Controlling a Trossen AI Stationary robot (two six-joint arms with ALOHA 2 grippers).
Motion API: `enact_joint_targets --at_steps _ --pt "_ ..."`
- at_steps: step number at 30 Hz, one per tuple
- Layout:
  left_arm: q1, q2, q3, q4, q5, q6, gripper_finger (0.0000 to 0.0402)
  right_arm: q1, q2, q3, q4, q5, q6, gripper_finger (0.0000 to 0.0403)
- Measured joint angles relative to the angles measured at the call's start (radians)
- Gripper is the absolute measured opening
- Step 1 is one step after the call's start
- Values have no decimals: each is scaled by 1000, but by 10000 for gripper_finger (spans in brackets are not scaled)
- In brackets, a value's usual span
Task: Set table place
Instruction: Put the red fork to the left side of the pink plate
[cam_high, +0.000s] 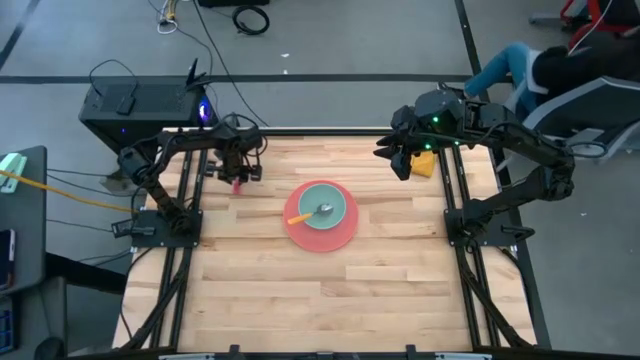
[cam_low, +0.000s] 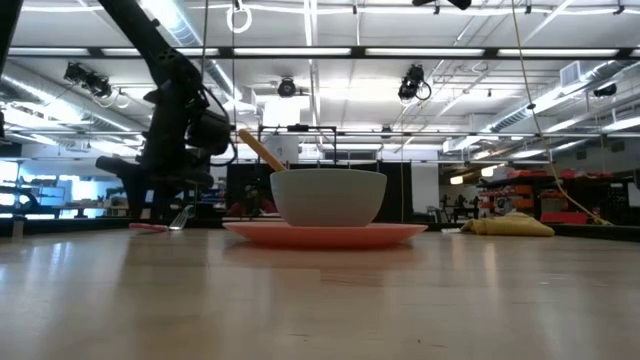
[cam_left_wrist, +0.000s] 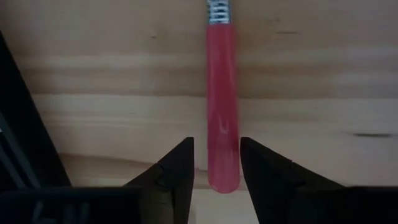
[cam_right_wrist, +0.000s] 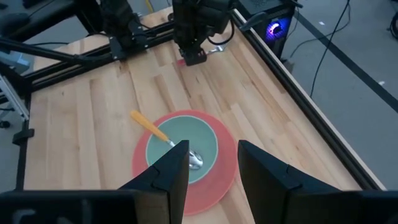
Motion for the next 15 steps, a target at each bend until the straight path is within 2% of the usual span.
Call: enact_joint_targets --at_steps 9,15 --pt "5 9 0 32 42 1 149 0 0 0 3 0 0 144" --pt "5 35 0 58 30 -1 143 0 0 0 4 0 0 144"
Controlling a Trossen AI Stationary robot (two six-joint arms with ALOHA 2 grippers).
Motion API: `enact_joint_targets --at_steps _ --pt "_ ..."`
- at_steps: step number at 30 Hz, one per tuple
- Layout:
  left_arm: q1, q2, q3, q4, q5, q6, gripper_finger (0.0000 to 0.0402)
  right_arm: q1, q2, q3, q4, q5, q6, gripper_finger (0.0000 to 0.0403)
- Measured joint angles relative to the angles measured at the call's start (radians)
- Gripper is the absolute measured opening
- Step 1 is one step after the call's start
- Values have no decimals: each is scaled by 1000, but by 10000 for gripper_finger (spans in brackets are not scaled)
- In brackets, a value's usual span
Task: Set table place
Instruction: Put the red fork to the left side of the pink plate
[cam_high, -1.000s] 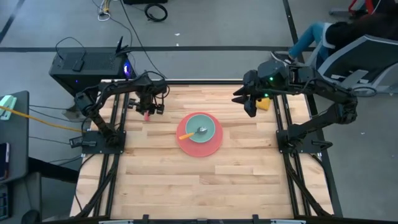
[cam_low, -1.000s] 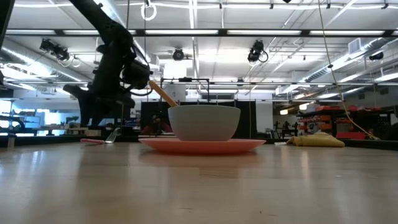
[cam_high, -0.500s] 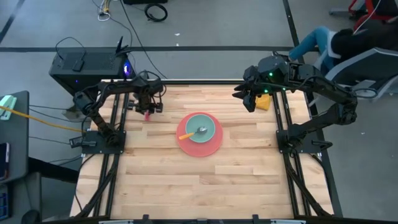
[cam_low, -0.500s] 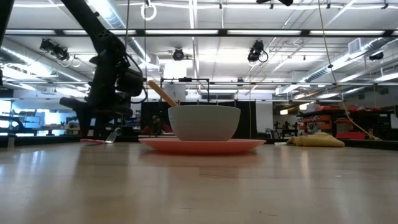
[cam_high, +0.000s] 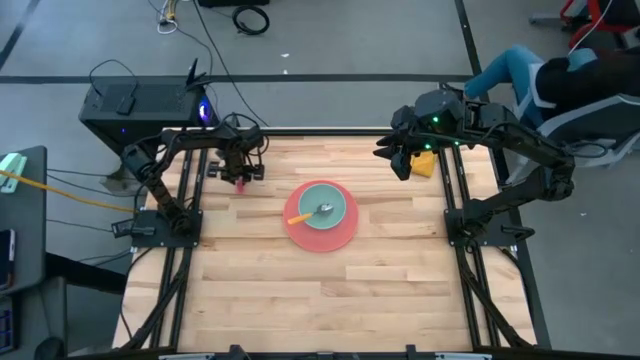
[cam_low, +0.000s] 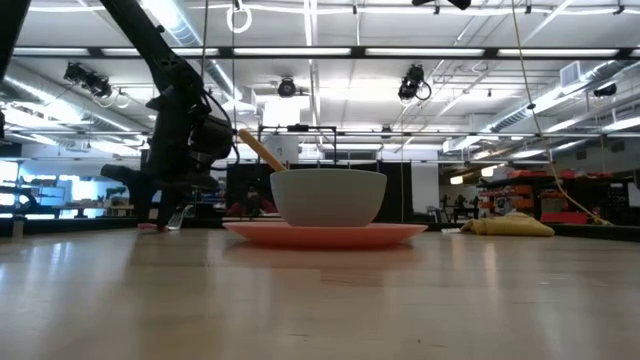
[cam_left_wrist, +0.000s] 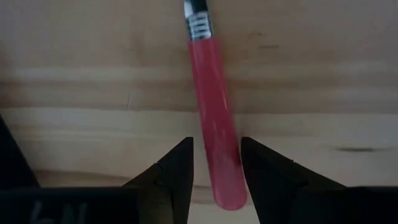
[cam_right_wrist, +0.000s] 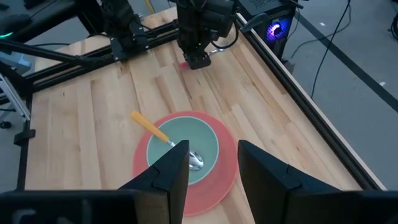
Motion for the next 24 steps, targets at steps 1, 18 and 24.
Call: enact_joint_targets --at_steps 1,18,24 --pt "0 4 0 6 -2 0 142 0 0 0 0 0 0 144" --pt "-7 28 3 35 -6 0 75 0 0 0 0 0 -3 144" --pt "-29 28 3 36 -26 0 75 0 0 0 0 0 -4 144"
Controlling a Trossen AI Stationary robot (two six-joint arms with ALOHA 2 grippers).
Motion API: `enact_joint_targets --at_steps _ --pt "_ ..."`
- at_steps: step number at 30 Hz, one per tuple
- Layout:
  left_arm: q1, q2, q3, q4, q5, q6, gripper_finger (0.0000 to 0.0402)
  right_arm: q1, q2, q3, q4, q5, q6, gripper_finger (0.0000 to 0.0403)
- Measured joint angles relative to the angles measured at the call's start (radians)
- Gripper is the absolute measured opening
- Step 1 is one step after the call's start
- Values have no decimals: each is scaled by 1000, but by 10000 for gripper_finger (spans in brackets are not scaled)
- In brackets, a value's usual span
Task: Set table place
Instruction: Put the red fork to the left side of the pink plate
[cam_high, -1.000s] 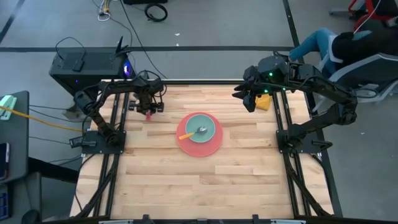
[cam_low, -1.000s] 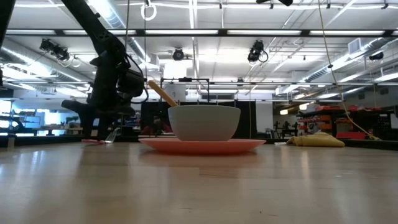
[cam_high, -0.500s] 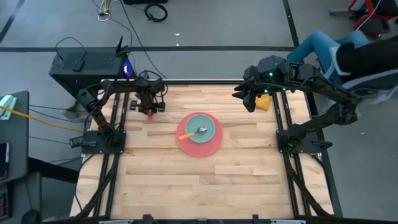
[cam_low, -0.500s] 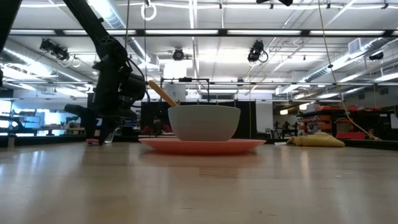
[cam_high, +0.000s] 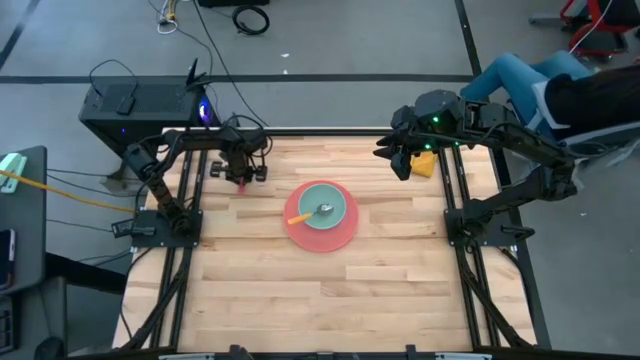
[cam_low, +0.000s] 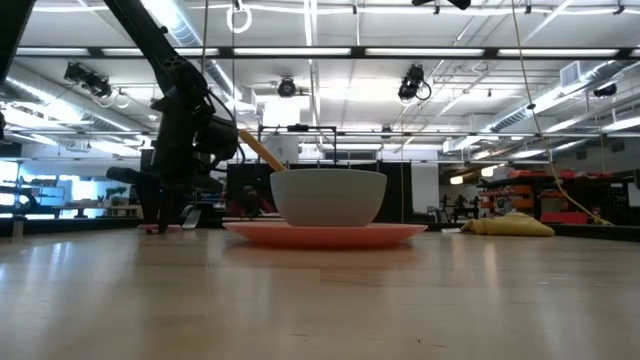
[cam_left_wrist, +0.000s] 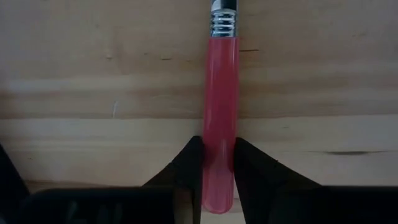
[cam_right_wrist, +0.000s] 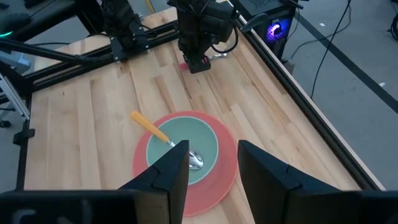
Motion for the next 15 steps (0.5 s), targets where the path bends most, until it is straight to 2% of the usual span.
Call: enact_joint_targets --at_steps 15 --pt "-39 -50 -5 -29 4 -32 76 0 0 0 -1 0 -7 144"
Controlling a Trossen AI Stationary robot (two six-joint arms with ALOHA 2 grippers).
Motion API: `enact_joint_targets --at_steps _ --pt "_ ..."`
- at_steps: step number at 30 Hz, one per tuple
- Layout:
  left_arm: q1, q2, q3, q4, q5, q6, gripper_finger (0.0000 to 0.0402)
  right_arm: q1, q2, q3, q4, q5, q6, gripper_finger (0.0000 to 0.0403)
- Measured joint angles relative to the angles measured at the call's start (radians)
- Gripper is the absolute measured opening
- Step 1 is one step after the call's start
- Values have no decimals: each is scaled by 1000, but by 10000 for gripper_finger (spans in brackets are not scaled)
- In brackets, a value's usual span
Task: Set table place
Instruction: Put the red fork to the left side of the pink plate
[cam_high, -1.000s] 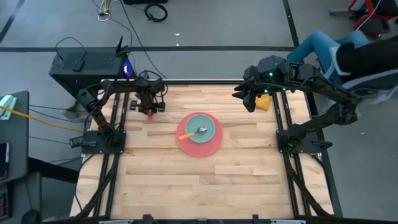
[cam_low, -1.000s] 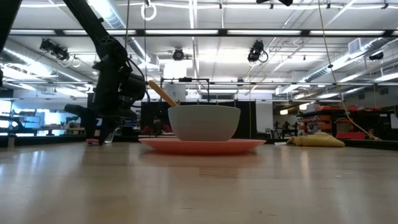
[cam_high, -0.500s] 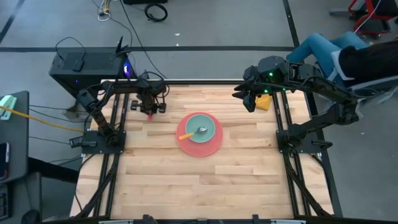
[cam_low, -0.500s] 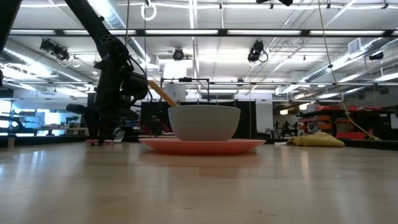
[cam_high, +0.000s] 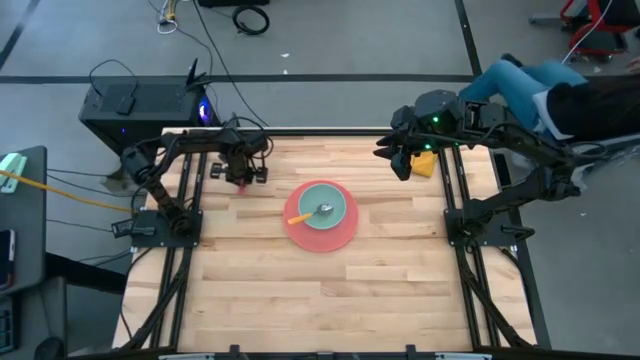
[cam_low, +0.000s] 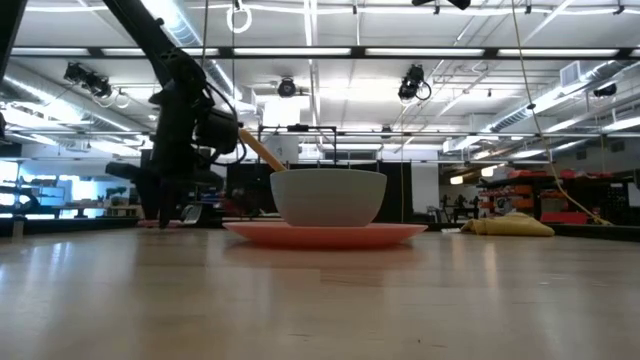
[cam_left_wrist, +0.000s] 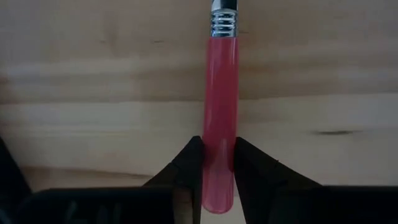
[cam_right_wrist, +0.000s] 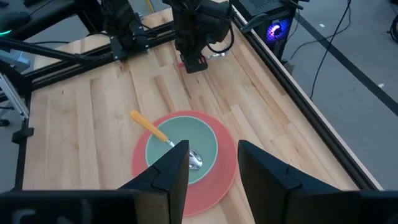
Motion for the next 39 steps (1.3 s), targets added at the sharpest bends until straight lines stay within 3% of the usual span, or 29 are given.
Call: enact_joint_targets --at_steps 15,31,39 --pt "-136 -132 2 -94 34 -154 83 0 0 0 0 0 -6 144" --pt "-557 -189 3 -82 96 -618 79 0 0 0 -1 0 -37 144" --pt "-634 -136 3 -39 105 -677 88 0 0 0 0 0 -45 144"
